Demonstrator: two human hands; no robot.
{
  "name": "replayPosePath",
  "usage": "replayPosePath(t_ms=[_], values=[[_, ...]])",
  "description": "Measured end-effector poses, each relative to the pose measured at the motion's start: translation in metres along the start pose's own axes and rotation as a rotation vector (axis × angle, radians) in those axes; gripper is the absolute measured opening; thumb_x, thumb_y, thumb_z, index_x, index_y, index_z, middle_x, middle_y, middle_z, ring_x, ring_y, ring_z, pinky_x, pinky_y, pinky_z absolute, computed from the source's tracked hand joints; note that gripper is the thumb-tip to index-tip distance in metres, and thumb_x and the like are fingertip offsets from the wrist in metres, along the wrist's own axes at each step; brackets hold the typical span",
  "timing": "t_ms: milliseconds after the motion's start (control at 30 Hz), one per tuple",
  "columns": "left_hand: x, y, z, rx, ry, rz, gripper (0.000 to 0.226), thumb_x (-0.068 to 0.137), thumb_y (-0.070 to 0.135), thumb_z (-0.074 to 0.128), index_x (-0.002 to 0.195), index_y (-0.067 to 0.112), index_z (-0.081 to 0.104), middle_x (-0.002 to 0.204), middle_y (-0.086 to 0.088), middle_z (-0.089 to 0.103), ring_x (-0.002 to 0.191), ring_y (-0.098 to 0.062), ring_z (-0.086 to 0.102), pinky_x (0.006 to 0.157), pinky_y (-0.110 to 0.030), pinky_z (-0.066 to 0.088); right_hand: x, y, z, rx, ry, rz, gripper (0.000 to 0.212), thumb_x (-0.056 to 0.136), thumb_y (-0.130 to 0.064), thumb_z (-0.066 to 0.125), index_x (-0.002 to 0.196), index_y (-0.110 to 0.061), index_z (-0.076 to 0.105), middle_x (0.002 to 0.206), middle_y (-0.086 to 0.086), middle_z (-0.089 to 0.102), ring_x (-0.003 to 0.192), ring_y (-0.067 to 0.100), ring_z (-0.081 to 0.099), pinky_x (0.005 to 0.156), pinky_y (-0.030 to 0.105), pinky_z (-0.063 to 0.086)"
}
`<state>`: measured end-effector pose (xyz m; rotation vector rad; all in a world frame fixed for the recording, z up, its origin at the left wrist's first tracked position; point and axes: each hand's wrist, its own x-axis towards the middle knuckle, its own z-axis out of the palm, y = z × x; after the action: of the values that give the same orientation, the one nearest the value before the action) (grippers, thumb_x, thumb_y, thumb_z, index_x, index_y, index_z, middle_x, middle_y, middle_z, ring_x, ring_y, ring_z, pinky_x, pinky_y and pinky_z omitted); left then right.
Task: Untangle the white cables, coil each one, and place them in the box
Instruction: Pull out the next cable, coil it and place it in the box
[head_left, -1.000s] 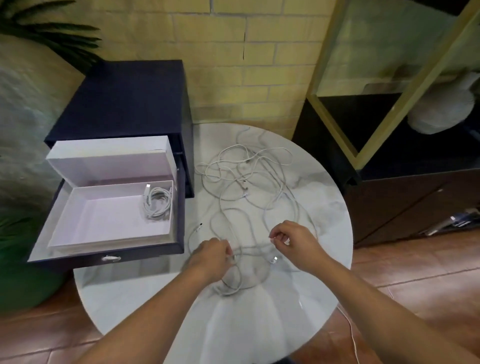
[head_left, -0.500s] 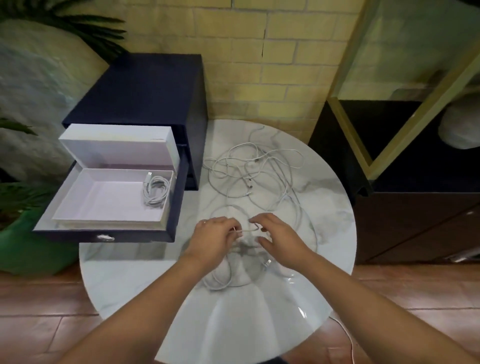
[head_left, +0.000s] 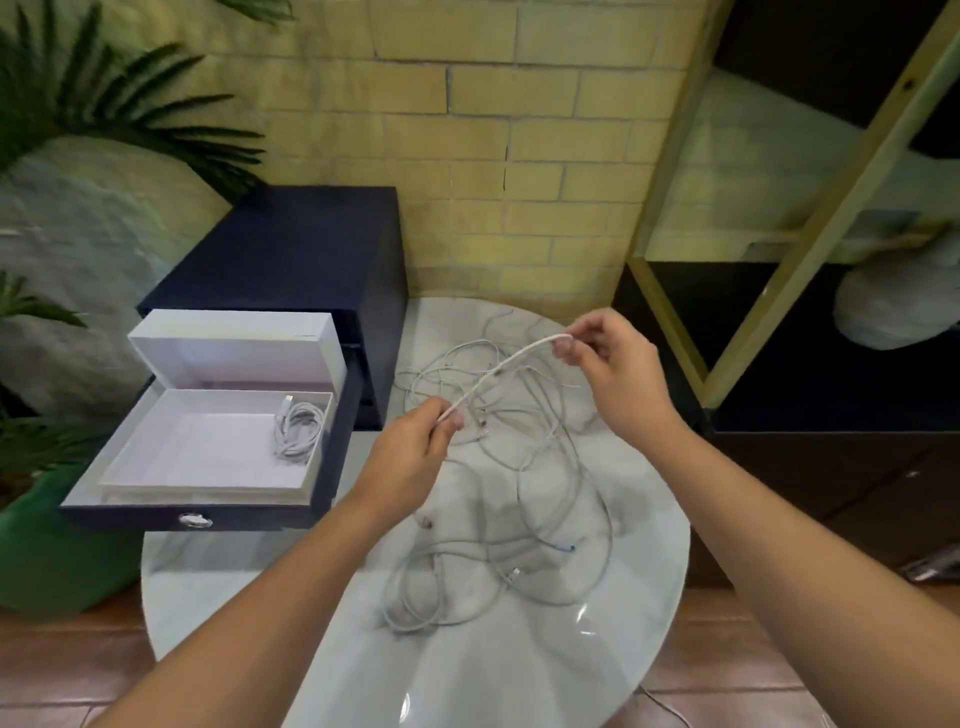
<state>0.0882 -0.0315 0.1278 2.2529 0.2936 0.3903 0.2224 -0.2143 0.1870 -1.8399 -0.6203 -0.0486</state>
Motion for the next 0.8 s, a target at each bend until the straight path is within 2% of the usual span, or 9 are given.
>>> replayPosePath(t_ms=[100,167,267,367,467,567,667,733,800], values=[[0.001,0.010,-0.003,-0.075,0.018,-0.021,0.030,0.099,0.036,0.043,0.078,0.017,0.053,0.072,-0.016,0.058,0.065,-0.027,0.053,0.062,-0.041,0.044,0.014,-0.012,-0.013,0.002,0.055,-0.047,0.006,0.089,-0.021,0.066,0.087,-0.020,0.061,0.086,-0.004,0.068,0.085,0.007,0.064,0.074,0.020,0.051],[0.004,0.018,-0.005,-0.158,0.025,-0.057,0.037,0.098,0.040,0.044,0.080,0.009,0.052,0.071,-0.016,0.053,0.066,-0.030,0.052,0.065,-0.044,0.047,0.019,-0.016,-0.015,-0.007,0.092,-0.068,0.005,0.090,-0.020,0.063,0.087,-0.019,0.060,0.087,-0.002,0.069,0.087,0.009,0.064,0.073,0.018,0.049],[0.008,0.032,-0.011,-0.265,0.037,-0.101,0.042,0.097,0.042,0.045,0.078,0.005,0.049,0.065,-0.001,0.041,0.059,-0.011,0.041,0.059,-0.033,0.039,0.023,-0.017,-0.012,0.038,0.143,-0.050,0.007,0.093,-0.017,0.058,0.086,-0.017,0.058,0.080,-0.003,0.068,0.081,0.010,0.064,0.070,0.018,0.049],[0.016,0.046,-0.023,-0.559,0.005,-0.206,0.039,0.101,0.037,0.040,0.073,0.012,0.052,0.057,0.005,0.034,0.046,-0.007,0.028,0.047,-0.020,0.026,0.030,-0.011,-0.007,0.040,0.177,0.025,0.012,0.095,-0.019,0.055,0.083,-0.017,0.056,0.075,0.000,0.065,0.070,0.013,0.060,0.062,0.028,0.050],[0.027,0.058,-0.038,-0.911,-0.084,-0.257,0.039,0.103,0.027,0.033,0.076,0.010,0.056,0.054,0.004,0.034,0.044,-0.007,0.025,0.043,-0.019,0.020,0.037,-0.006,-0.001,-0.085,0.162,0.069,0.012,0.094,-0.020,0.056,0.085,-0.013,0.059,0.073,-0.001,0.063,0.067,0.010,0.057,0.064,0.026,0.044],[0.036,0.071,-0.052,-1.080,-0.162,-0.209,0.035,0.102,0.019,0.031,0.090,0.006,0.061,0.057,0.004,0.038,0.049,-0.007,0.028,0.049,-0.021,0.023,0.035,-0.007,0.015,-0.295,0.014,0.087,0.014,0.093,-0.022,0.058,0.082,-0.014,0.060,0.072,0.003,0.063,0.068,0.016,0.056,0.061,0.030,0.044],[0.046,0.081,-0.063,-1.115,-0.223,-0.131,0.032,0.104,0.015,0.032,0.105,0.006,0.062,0.066,0.005,0.051,0.058,-0.007,0.042,0.059,-0.020,0.037,0.024,-0.007,0.043,-0.449,-0.266,0.066,0.011,0.091,-0.019,0.060,0.081,-0.017,0.061,0.072,0.005,0.063,0.072,0.023,0.059,0.067,0.035,0.045],[0.053,0.082,-0.068,-1.062,-0.258,-0.078,0.028,0.103,0.013,0.036,0.109,0.009,0.063,0.079,0.006,0.064,0.072,-0.006,0.056,0.075,-0.021,0.049,0.011,-0.012,0.062,-0.480,-0.426,0.017,0.007,0.090,-0.019,0.061,0.085,-0.017,0.065,0.072,0.001,0.063,0.071,0.020,0.060,0.065,0.029,0.043],[0.059,0.079,-0.071,-0.957,-0.237,-0.065,0.025,0.102,0.010,0.040,0.110,0.013,0.063,0.093,0.005,0.070,0.085,-0.006,0.064,0.088,-0.022,0.051,-0.002,-0.020,0.075,-0.459,-0.511,-0.037,0.008,0.090,-0.019,0.062,0.089,-0.014,0.068,0.072,0.001,0.067,0.067,0.014,0.060,0.063,0.020,0.041]])
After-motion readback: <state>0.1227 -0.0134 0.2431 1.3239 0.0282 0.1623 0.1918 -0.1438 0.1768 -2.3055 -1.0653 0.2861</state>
